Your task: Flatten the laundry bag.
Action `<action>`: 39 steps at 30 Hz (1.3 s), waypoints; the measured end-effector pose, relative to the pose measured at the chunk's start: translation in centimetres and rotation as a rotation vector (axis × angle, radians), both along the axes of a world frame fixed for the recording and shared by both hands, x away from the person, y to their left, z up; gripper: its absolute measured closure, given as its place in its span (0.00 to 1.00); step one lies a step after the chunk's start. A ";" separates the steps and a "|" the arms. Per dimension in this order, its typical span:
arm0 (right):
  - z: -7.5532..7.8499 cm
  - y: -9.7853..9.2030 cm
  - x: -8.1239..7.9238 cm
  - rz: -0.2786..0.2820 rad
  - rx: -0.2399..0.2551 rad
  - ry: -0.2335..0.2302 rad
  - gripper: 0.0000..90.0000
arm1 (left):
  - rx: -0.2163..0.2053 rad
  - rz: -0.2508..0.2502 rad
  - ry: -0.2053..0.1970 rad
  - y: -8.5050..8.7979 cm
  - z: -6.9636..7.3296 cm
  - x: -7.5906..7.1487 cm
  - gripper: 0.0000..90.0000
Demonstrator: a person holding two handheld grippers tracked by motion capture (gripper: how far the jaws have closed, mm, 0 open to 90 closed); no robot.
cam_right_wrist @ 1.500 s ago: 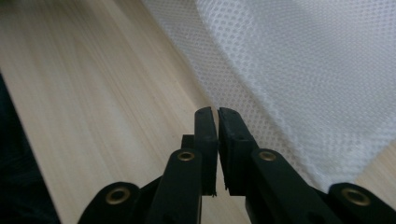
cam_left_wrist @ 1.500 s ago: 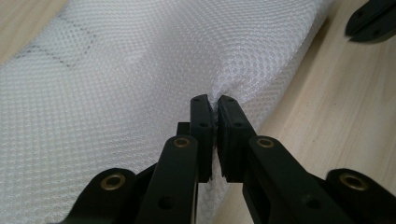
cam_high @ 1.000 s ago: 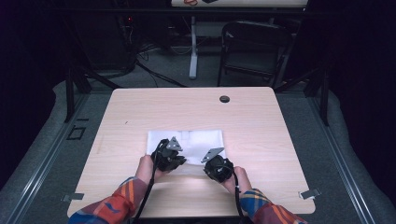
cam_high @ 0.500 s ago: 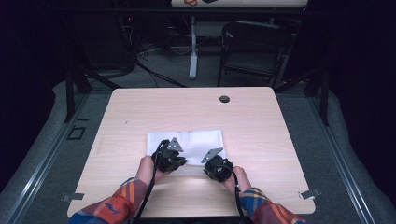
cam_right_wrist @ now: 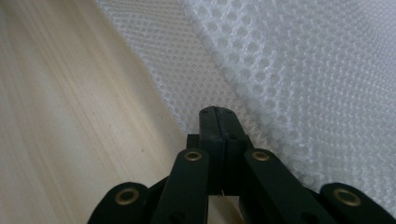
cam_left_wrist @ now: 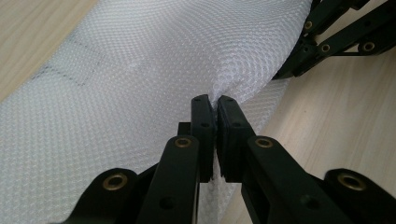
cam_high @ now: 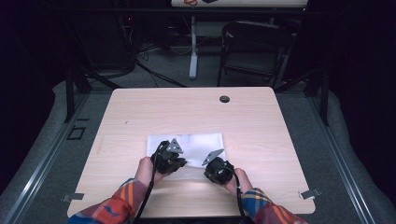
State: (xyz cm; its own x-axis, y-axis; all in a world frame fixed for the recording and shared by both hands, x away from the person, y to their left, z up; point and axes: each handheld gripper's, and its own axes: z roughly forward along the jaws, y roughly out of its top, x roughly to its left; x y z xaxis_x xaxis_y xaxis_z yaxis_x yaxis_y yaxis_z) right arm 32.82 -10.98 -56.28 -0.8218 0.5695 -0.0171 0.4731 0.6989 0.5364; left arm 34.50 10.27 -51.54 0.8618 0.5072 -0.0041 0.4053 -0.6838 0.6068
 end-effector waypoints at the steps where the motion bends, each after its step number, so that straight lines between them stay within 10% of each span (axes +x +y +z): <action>1: 0.0 0.0 -0.1 0.006 0.000 0.000 1.00 | -0.001 0.005 -0.001 0.0 0.1 0.0 0.96; 39: 0.3 -0.2 -0.8 0.027 -0.027 0.047 1.00 | -0.017 0.075 -0.036 1.0 5.1 2.1 0.96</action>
